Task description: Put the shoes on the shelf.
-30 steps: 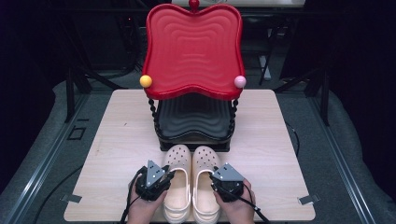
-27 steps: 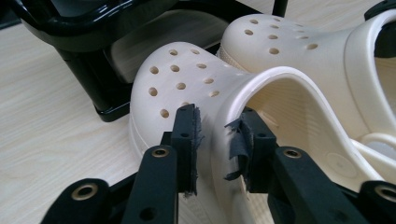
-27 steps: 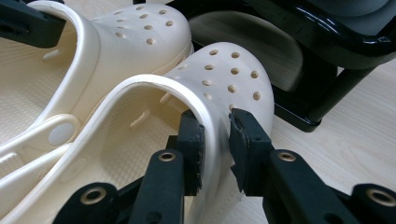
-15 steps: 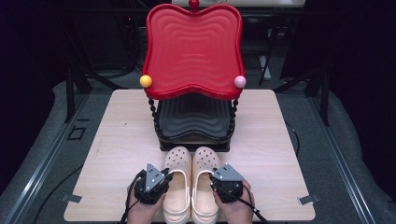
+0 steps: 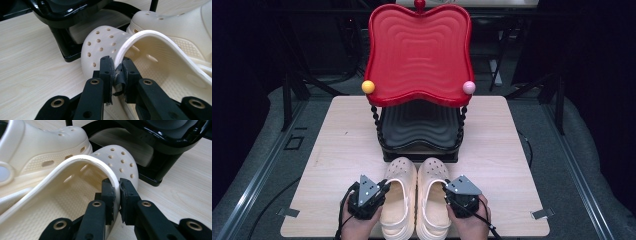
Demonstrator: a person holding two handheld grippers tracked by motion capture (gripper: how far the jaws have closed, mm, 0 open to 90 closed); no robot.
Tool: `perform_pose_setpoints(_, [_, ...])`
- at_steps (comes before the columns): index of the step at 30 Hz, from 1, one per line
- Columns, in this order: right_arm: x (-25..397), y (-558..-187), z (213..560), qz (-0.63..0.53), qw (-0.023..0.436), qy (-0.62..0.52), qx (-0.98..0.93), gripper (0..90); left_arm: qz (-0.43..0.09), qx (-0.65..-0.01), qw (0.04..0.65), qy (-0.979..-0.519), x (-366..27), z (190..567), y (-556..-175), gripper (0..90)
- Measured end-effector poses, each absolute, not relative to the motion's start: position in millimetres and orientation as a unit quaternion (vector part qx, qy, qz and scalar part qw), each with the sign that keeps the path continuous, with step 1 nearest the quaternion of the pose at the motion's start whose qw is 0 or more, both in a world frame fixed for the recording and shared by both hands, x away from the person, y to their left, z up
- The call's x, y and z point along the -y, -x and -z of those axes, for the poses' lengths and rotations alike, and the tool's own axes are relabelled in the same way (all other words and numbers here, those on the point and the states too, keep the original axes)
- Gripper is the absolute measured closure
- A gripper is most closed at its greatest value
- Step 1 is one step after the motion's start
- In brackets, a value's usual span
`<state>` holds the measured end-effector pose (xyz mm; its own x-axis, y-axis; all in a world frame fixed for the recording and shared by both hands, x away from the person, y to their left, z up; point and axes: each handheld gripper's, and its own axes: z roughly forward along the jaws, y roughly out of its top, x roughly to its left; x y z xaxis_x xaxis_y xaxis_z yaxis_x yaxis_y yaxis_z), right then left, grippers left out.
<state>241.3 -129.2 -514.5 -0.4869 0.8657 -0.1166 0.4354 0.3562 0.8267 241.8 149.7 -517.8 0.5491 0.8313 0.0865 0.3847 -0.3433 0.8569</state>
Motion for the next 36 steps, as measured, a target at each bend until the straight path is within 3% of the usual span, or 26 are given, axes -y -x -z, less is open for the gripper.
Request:
perform_pose_setpoints(18, [136.0,-225.5,478.0,-0.416,0.294,-0.407,-0.758,83.5,-0.281,-0.386,0.448,-0.756,-164.5,473.1,-221.9,82.0])
perform_pose_setpoints(36, [137.1,-234.8,429.4,-0.451,0.316,-0.393,-0.737,83.5,-0.316,-0.365,0.471,-0.738,-156.2,430.6,-237.1,82.0])
